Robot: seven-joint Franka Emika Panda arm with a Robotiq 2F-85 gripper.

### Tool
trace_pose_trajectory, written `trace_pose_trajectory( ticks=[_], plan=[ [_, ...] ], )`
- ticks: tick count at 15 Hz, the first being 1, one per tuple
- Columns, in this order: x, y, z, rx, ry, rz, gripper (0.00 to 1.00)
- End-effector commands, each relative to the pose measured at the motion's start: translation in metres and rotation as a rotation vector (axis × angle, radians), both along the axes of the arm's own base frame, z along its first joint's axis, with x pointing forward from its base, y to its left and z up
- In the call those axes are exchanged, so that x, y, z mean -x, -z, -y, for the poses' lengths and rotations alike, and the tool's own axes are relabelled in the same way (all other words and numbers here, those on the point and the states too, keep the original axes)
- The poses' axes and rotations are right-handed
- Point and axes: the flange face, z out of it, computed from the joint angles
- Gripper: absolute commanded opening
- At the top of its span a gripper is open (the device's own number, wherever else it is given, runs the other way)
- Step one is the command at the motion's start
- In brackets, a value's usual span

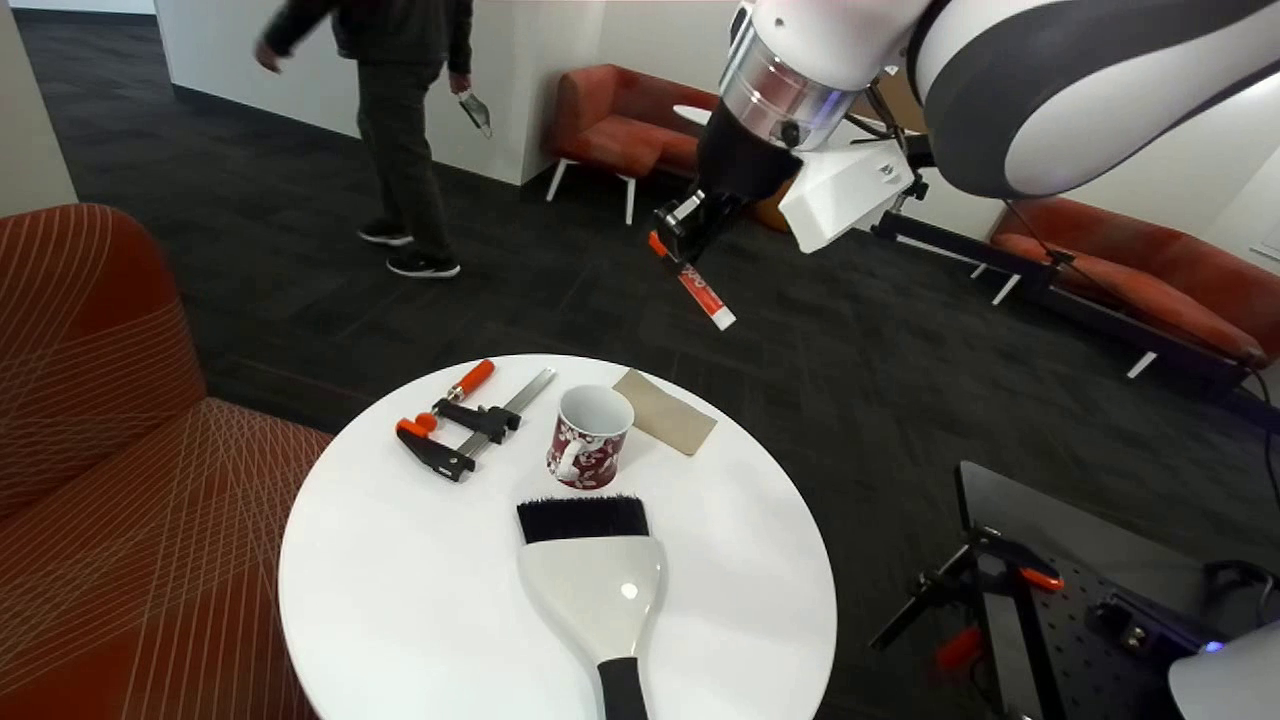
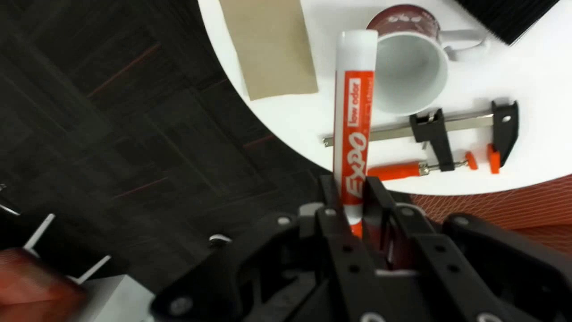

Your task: Take the marker and place it in the cup

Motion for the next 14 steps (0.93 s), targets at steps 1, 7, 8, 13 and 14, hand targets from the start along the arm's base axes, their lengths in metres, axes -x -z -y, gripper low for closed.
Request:
trace_pose_trajectory(
  ticks=[1,7,8,13,14],
  plan=[
    [-0.025,0.001,0.003,0.064,0.116,0.122,0.05],
    [-0.044,0.040,-0.027,0.134,0.314,0.283,0.05],
    [-0.044,0.050,-0.033,0.144,0.346,0.304,0.05],
    [-0.045,0.097,-0.054,0.236,0.463,0.379,0.05],
    [-0.046,0.105,-0.057,0.254,0.474,0.392,0.05]
  ],
)
